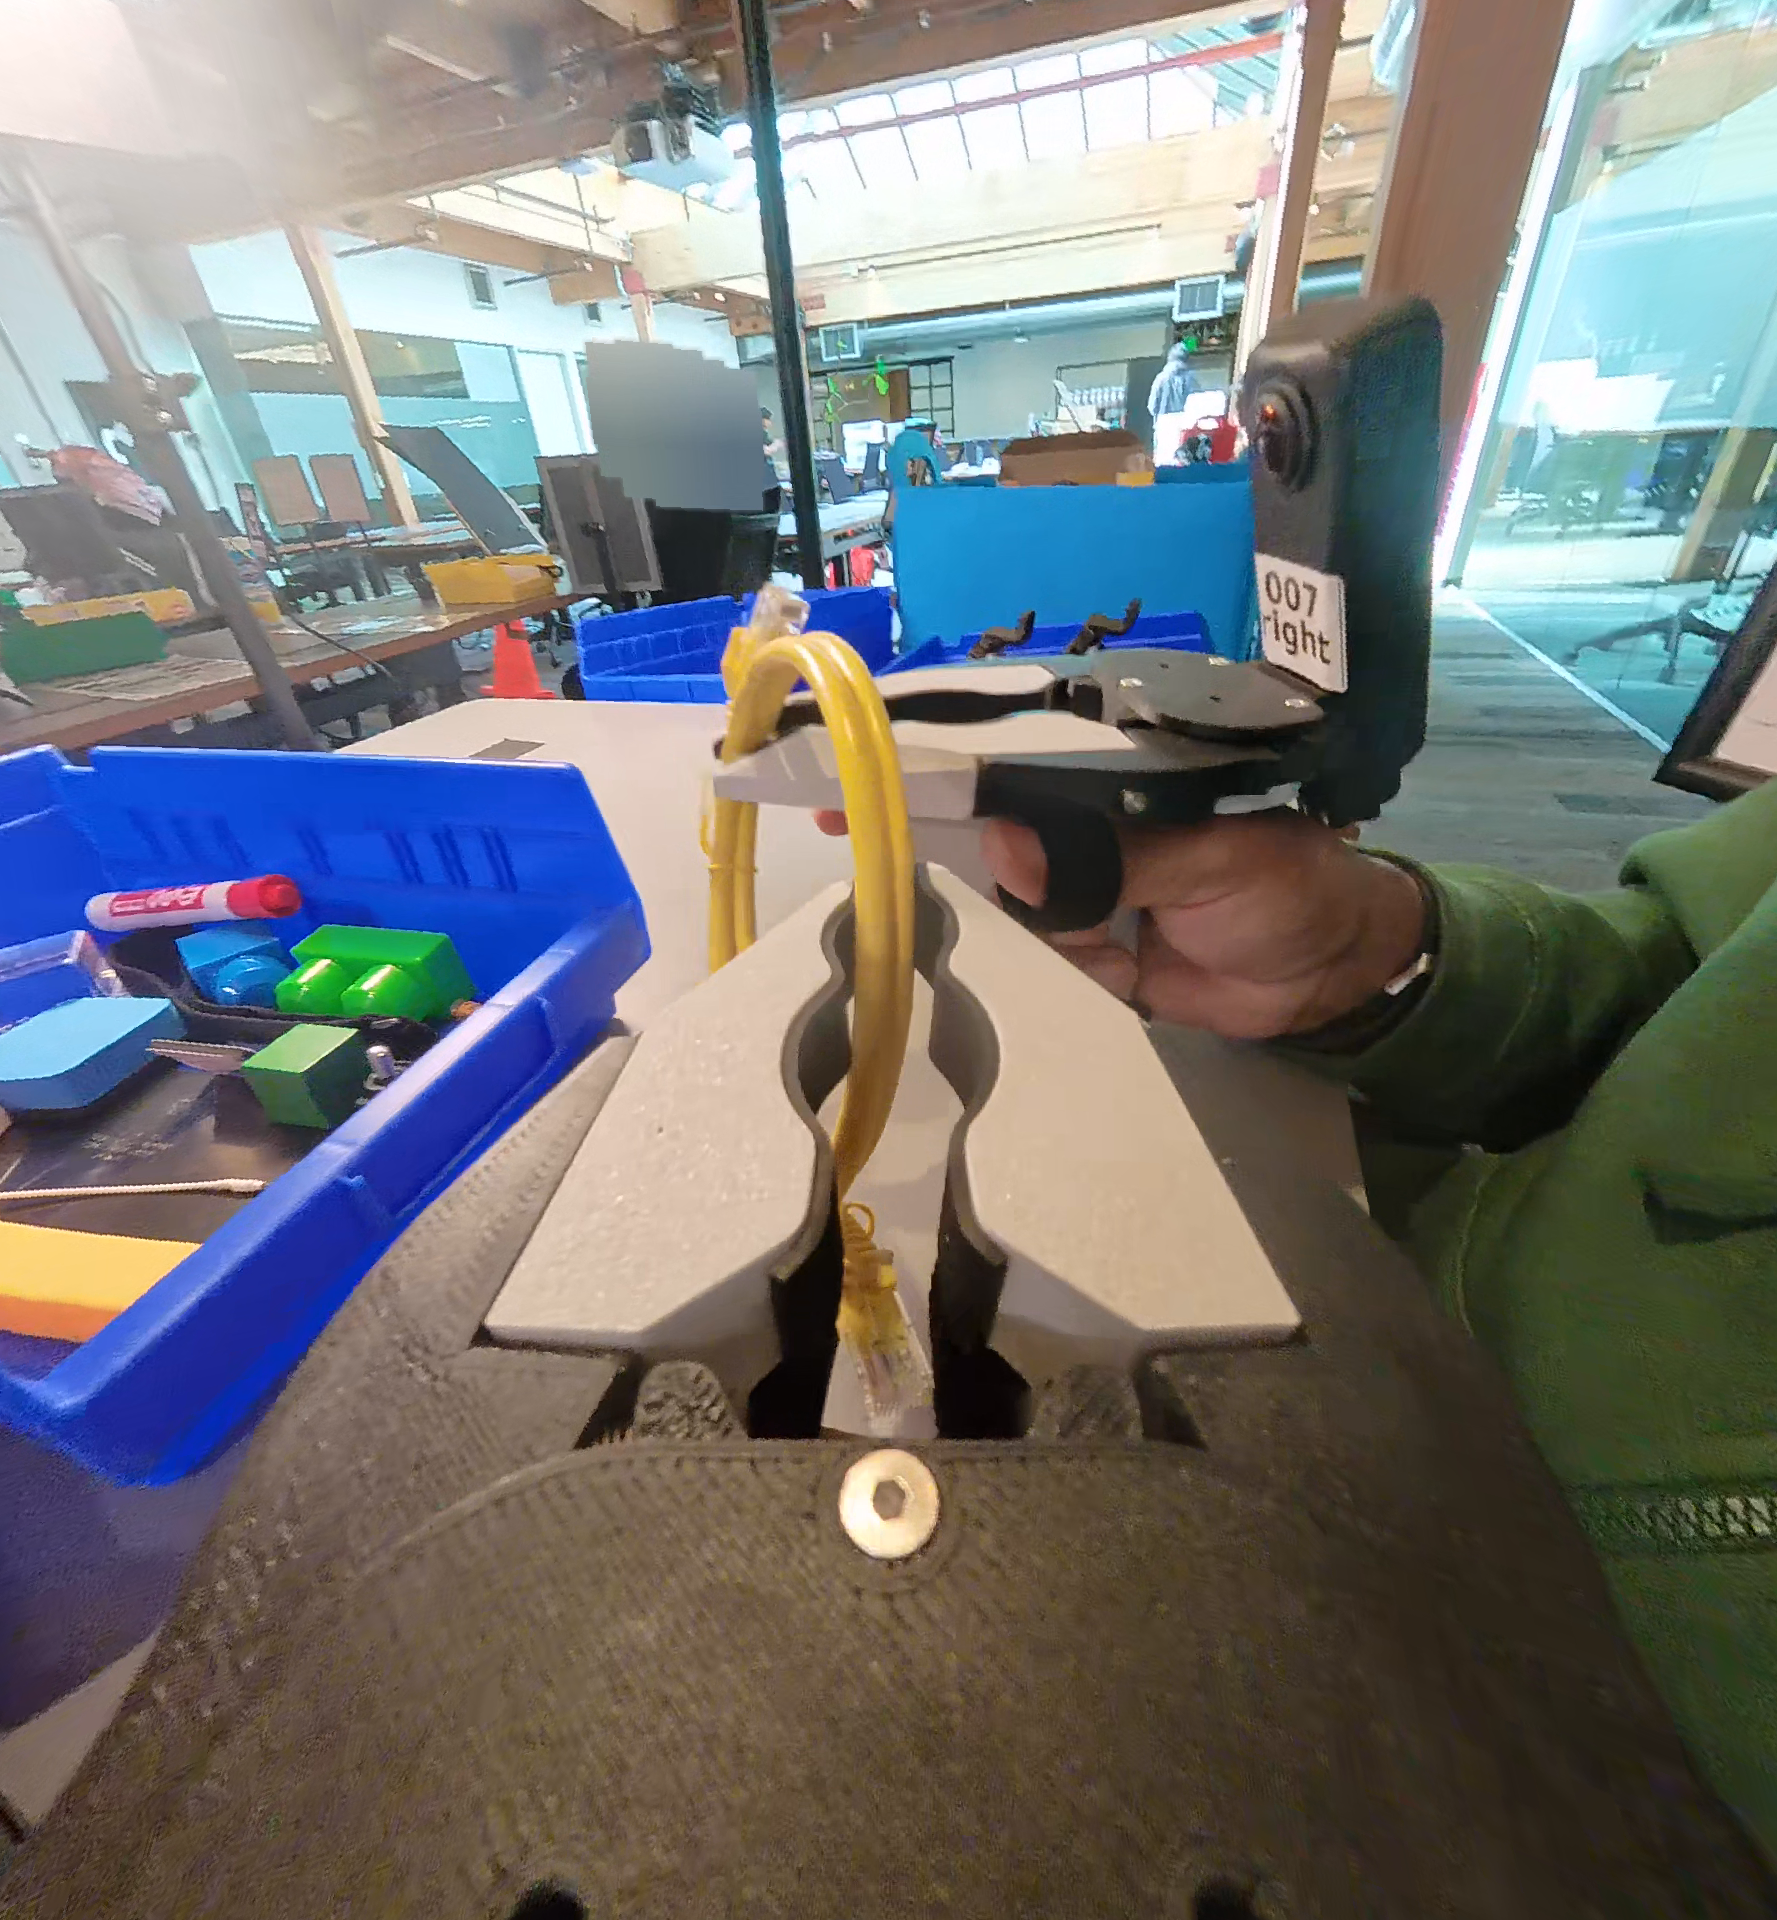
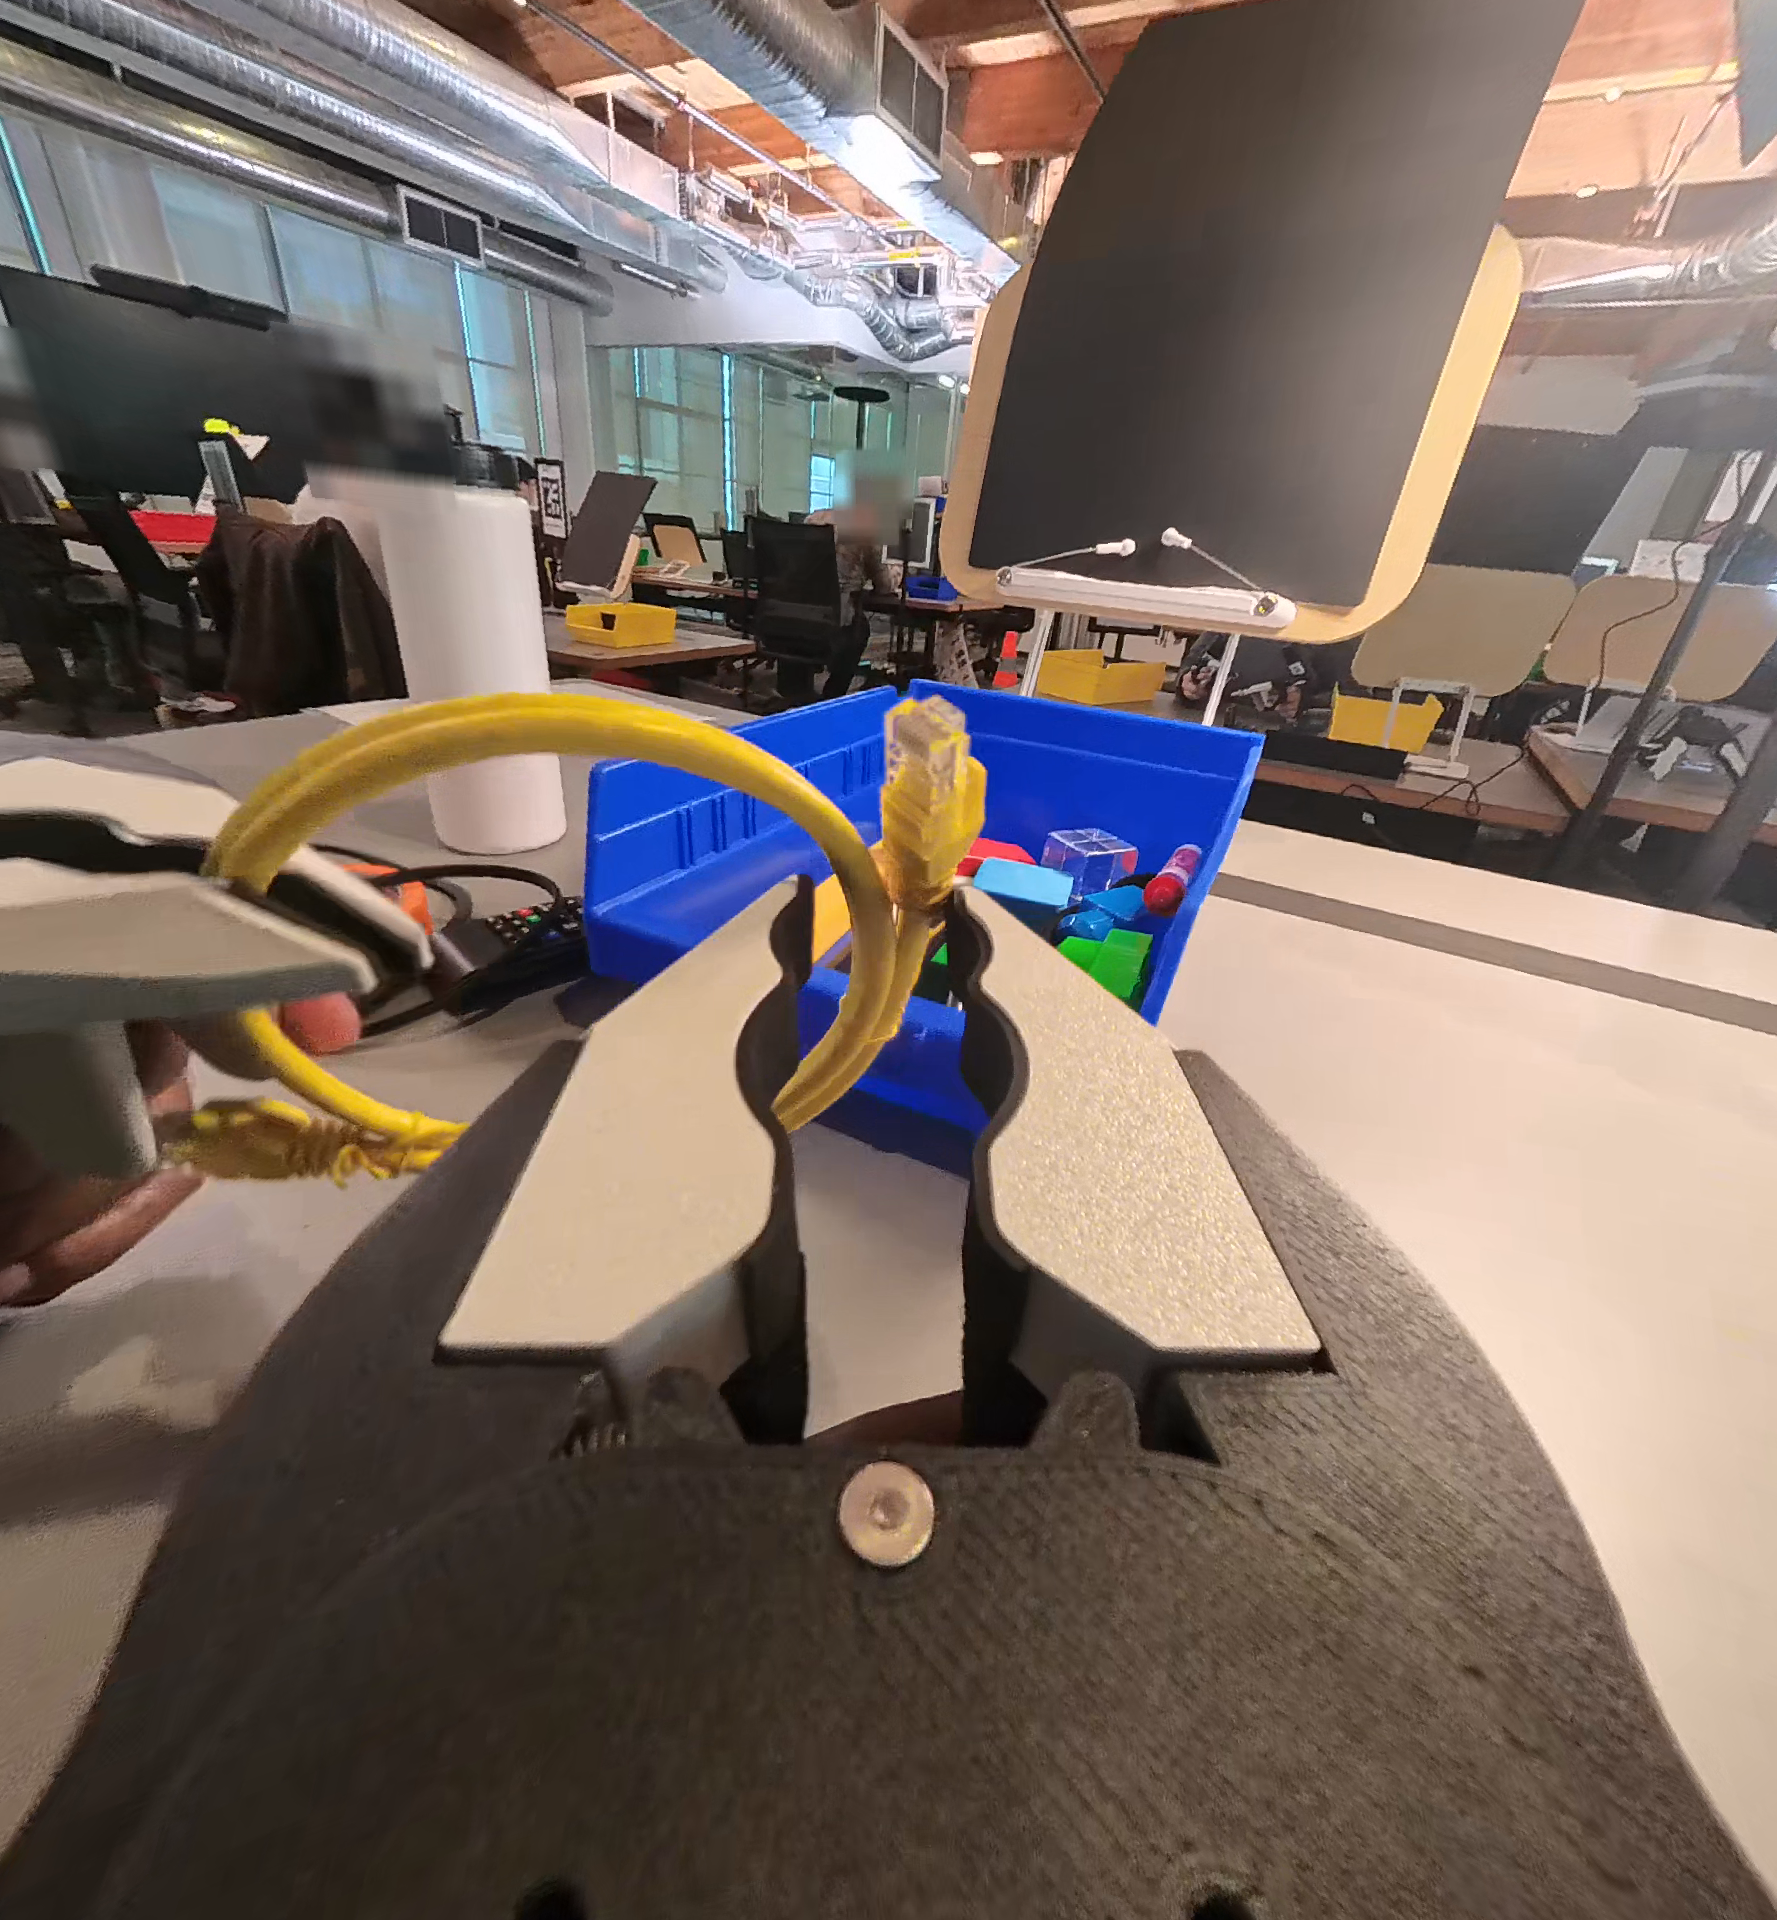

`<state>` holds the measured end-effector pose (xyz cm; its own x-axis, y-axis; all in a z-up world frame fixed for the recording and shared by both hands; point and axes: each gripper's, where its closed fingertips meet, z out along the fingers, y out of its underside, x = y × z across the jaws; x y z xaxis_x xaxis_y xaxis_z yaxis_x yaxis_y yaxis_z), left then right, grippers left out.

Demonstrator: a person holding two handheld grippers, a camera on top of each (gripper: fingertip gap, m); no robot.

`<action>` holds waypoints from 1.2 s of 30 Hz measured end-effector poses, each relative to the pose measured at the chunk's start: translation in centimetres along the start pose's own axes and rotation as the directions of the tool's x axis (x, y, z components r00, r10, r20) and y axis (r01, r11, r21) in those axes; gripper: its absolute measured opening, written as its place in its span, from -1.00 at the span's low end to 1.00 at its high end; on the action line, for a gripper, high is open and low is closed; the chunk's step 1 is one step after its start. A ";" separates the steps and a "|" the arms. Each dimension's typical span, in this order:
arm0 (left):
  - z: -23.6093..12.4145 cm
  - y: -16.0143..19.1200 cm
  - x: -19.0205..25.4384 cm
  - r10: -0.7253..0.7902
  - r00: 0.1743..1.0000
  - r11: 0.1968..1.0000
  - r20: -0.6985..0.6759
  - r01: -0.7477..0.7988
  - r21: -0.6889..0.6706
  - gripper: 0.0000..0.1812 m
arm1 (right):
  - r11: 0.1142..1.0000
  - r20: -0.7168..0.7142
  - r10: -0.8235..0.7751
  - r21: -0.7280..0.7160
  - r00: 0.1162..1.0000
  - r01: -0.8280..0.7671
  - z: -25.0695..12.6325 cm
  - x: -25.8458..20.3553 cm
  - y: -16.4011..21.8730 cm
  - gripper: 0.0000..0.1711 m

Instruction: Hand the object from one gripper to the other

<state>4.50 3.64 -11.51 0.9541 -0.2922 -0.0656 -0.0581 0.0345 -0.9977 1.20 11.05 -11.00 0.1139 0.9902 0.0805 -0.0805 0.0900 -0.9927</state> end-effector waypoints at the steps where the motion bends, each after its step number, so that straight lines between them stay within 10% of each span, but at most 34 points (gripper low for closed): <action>1: -0.1 -0.2 -0.4 -0.007 1.000 1.000 0.017 0.007 0.013 -0.92 | 1.000 0.005 -0.007 -0.004 1.000 0.007 0.0 -0.2 0.1 -0.69; 21: -2.6 -2.6 -4.6 -0.190 0.968 0.966 0.162 0.154 0.209 -0.96 | 0.964 0.059 -0.249 0.109 0.967 0.242 -0.6 -3.6 -1.6 -0.49; 36: -2.9 -3.8 -3.3 -0.274 0.962 0.923 -0.001 0.263 0.282 -0.97 | 0.790 0.276 -0.608 0.122 0.745 0.600 -1.0 -10.6 2.4 -0.51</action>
<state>0.78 1.72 -7.54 0.9333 -0.2914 0.2099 0.2801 0.2250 -0.9332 0.79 0.70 -14.31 -0.1392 0.7120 0.6882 -0.1165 0.6784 -0.7254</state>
